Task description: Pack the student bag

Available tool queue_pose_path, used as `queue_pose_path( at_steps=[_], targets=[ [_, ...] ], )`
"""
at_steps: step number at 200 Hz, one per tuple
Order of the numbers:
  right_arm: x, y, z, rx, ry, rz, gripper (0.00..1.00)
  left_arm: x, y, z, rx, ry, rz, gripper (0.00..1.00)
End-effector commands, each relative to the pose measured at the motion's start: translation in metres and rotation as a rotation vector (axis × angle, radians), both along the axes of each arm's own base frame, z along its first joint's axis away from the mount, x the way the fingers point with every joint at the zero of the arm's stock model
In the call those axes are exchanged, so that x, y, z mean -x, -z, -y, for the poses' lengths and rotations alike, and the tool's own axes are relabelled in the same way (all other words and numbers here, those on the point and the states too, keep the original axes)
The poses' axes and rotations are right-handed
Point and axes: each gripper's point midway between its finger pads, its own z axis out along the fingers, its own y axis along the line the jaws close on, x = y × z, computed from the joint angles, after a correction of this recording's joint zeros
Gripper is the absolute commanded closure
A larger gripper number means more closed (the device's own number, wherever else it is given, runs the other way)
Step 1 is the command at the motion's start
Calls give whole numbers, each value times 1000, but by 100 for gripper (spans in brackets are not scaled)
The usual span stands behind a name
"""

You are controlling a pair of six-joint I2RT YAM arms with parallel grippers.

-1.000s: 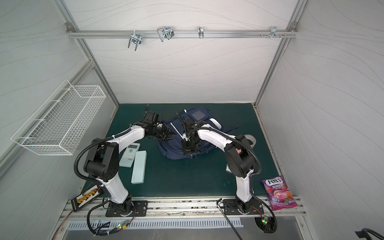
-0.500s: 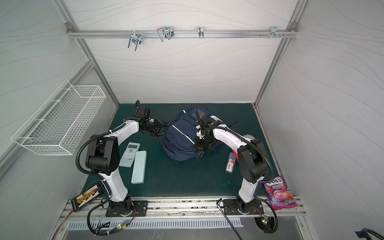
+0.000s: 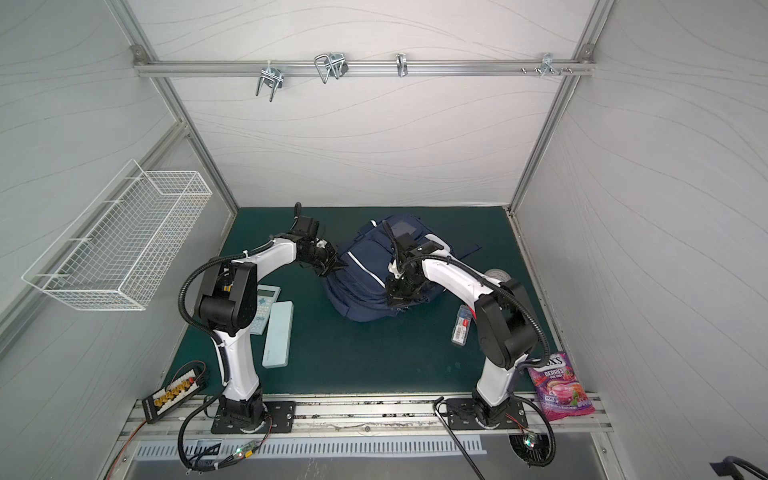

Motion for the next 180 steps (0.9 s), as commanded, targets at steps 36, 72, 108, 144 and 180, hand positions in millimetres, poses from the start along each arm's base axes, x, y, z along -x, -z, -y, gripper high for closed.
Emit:
queue_pose_path(
  at_steps=[36,72,108,144,180],
  targets=[
    [18,-22,-104,-166,-188,51,100,-4,-37,-3,64,-108,91,100],
    [1,-33,-149,-321,-209,59,100,-4,-46,-23,61,-168,110,100],
    [-55,-9,-53,-98,67,93,100,3,-50,-45,15,-187,128,100],
    [-71,-11,22,22,121,139,100,21,-49,-39,50,-196,116,100],
    [-30,-25,8,-39,-85,126,100,38,-72,5,65,-101,157,100]
  ],
)
